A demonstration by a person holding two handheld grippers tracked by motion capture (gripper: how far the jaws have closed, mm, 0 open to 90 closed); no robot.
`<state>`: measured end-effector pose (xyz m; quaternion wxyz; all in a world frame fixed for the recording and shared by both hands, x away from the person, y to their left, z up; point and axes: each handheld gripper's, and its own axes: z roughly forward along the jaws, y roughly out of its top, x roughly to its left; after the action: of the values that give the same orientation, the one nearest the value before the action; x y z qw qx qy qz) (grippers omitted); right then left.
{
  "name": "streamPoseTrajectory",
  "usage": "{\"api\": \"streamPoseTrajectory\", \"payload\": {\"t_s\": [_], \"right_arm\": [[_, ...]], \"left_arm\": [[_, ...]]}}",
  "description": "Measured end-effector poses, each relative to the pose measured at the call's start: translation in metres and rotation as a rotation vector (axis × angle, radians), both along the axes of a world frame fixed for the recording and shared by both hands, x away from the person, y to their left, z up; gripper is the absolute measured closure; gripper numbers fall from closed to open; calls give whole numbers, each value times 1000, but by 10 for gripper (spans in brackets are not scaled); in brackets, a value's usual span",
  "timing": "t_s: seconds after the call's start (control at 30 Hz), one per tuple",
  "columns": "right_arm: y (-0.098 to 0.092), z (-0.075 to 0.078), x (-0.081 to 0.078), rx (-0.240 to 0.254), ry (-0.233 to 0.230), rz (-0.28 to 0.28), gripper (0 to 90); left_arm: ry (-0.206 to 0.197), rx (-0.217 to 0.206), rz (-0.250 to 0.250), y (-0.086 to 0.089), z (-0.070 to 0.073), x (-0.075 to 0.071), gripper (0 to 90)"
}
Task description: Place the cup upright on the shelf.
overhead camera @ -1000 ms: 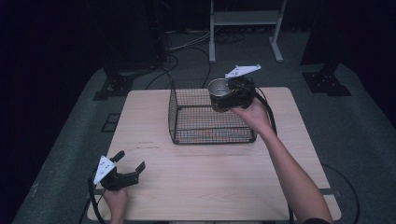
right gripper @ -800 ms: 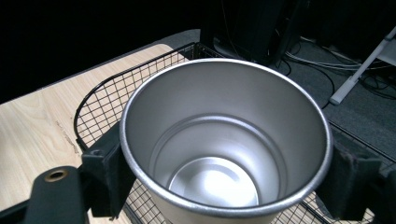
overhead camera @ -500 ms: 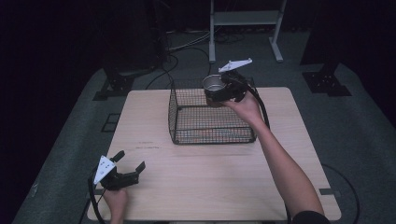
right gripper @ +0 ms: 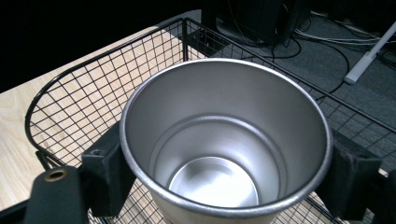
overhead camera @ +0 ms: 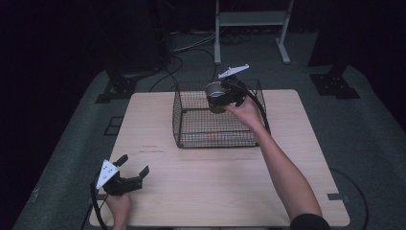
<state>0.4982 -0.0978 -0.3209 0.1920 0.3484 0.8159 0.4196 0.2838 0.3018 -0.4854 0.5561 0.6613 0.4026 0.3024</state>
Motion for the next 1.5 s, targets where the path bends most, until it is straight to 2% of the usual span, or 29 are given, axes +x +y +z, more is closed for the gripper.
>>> {"api": "streamPoseTrajectory", "payload": {"t_s": [0.17,0.33,0.77,0.9,1.0,1.2,1.27,1.5], "right_arm": [[3,-8,5,0,9,3,176],[8,-22,14,-22,49,6,176],[11,-49,31,-28,105,28,175],[12,-57,37,-49,115,32,175],[11,-65,42,-64,155,20,174],[8,-70,46,-76,177,9,173],[8,-74,48,-84,202,15,172],[13,-81,50,-102,216,22,172]], "left_arm": [[-1,0,-1,0,0,0,0],[0,-1,0,0,0,-1,0],[1,-1,-1,1,0,-1,0],[-2,-6,-1,1,0,-1,0],[-3,-9,-1,0,0,-1,0],[-4,-8,-1,0,0,0,0],[-3,-7,-2,0,0,0,0],[-5,-7,-3,0,0,0,0]]}}
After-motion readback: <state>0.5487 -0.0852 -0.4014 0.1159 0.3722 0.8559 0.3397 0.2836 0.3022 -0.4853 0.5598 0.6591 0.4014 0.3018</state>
